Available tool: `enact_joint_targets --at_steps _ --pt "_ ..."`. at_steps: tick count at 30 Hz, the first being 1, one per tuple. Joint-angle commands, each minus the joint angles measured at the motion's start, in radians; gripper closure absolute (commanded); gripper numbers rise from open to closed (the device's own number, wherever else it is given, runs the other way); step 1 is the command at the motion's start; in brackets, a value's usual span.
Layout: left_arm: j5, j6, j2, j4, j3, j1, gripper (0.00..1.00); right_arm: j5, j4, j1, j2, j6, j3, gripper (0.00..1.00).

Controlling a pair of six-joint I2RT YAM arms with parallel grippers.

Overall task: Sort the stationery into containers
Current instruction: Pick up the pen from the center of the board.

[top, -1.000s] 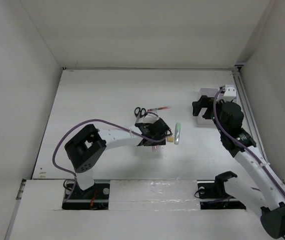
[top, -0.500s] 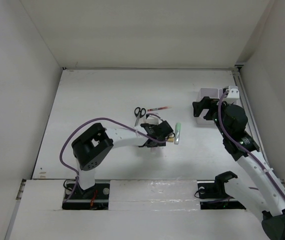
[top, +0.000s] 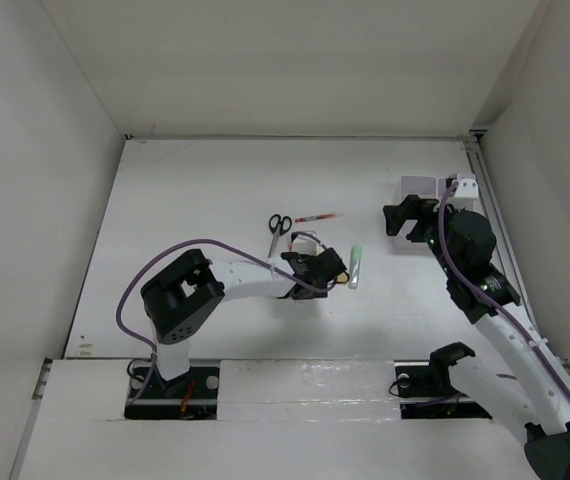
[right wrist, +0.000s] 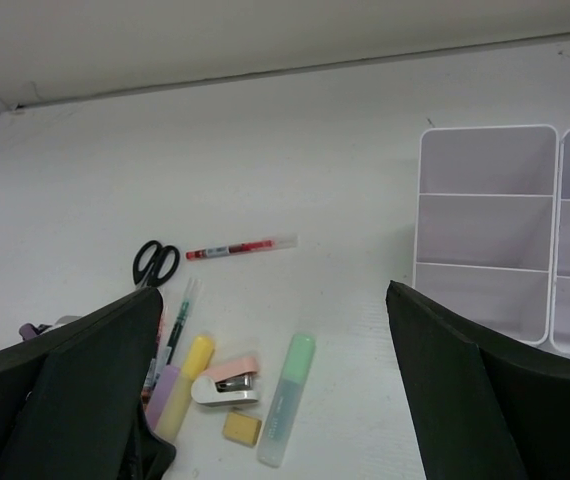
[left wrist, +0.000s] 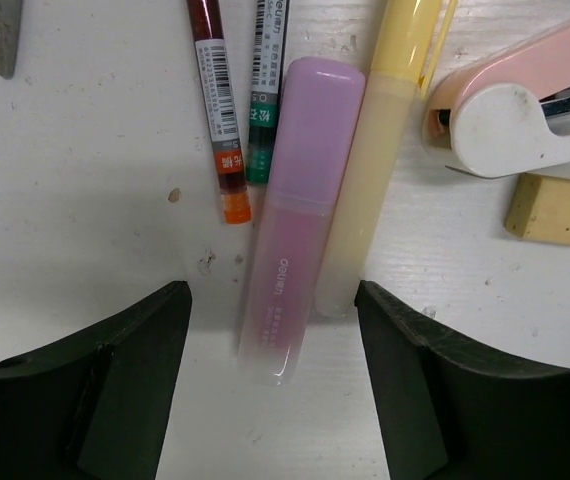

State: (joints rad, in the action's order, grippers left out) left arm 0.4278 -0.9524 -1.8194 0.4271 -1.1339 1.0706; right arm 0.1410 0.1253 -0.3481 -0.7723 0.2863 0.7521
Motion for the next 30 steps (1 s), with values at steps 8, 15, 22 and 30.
enact_joint_targets --at_steps 8,15,22,30 --pt "-0.035 -0.017 0.006 0.033 0.080 0.009 0.50 -0.020 -0.013 -0.019 0.039 0.025 0.001 0.00" --pt "-0.044 0.012 -0.014 0.024 0.069 0.009 0.49 -0.020 -0.004 -0.037 0.039 0.034 0.020 0.00" --pt "-0.084 0.023 -0.014 0.006 0.097 0.009 0.60 -0.020 -0.004 -0.046 0.048 0.044 0.030 0.00" --pt "-0.093 0.032 -0.015 -0.004 0.106 0.009 0.74 -0.020 0.005 -0.046 0.048 0.044 0.030 0.00"
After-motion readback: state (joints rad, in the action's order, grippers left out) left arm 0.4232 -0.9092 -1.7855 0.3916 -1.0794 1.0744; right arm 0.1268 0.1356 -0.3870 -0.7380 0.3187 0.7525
